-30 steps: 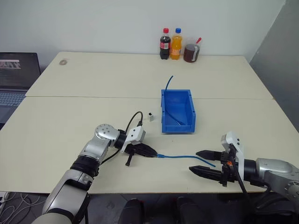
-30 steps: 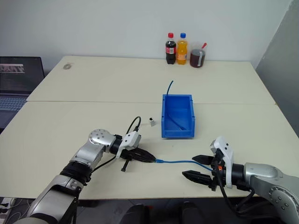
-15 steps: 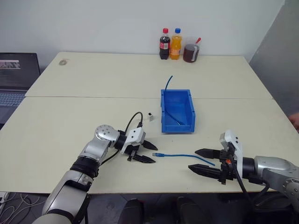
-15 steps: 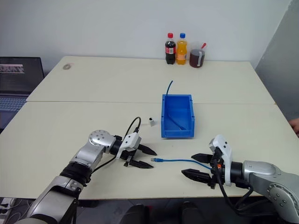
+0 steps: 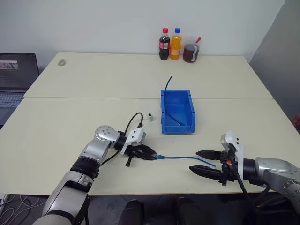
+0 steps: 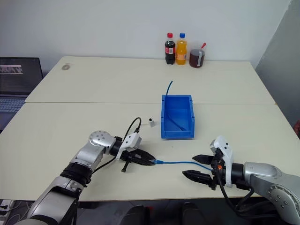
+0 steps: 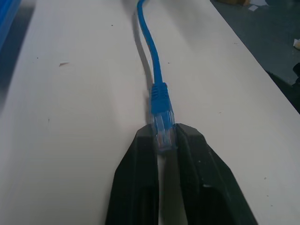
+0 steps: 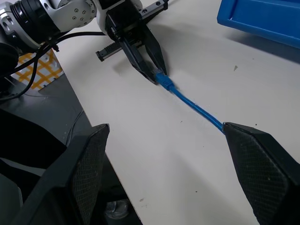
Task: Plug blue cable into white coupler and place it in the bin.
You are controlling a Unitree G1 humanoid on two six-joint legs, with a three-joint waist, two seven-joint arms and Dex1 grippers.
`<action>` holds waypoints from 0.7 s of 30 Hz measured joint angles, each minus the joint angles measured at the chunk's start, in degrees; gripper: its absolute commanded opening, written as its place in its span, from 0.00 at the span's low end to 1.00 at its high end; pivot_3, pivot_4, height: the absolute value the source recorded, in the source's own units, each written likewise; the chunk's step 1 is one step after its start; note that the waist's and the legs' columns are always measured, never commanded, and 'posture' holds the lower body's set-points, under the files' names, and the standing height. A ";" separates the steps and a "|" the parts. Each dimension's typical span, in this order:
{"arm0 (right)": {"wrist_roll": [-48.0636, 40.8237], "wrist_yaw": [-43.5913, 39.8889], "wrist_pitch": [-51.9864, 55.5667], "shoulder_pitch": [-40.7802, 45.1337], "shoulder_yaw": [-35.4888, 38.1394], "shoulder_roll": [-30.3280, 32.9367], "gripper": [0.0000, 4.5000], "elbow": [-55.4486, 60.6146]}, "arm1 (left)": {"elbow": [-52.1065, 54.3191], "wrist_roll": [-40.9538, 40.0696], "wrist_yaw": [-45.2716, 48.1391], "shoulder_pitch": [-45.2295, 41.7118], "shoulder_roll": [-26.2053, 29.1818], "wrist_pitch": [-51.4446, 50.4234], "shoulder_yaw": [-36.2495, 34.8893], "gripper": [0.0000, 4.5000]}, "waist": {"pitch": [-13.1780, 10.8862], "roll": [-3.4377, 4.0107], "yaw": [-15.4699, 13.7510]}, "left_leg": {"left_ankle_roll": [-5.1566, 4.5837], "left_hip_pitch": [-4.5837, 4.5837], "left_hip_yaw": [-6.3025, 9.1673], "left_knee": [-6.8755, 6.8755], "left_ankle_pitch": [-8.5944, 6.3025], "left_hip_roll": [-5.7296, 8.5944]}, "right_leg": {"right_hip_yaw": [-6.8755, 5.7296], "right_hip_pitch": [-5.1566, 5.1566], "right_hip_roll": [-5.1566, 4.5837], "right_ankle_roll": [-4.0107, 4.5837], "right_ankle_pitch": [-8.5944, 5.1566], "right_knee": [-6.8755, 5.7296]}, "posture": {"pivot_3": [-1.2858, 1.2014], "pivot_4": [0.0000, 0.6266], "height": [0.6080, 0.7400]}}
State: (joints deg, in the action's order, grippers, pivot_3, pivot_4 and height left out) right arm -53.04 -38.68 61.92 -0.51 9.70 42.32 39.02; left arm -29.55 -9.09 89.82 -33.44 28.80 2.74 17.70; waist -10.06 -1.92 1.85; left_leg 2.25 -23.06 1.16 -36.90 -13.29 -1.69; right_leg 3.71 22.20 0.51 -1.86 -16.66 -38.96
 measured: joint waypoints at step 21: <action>-14.15 8.77 2.49 -0.95 1.16 -4.18 0.91 -0.06 | 33.47 -29.22 -11.21 6.34 3.39 -57.26 -12.16 0.06 | -0.05 0.00 0.08 | 0.00 -0.18 0.26 -0.04 0.00 -0.16 | 0.01 0.07 -0.04 0.00 -0.01 0.00 | 0.52 0.24 1.00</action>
State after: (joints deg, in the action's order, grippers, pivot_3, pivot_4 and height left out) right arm -67.20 -29.91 64.41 -1.46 10.85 38.14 38.96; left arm 3.91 -38.32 78.61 -27.11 32.19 -54.52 5.54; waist -10.12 -1.92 1.93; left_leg 2.25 -23.25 1.41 -36.94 -13.29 -1.85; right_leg 3.72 22.26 0.47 -1.86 -16.67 -38.96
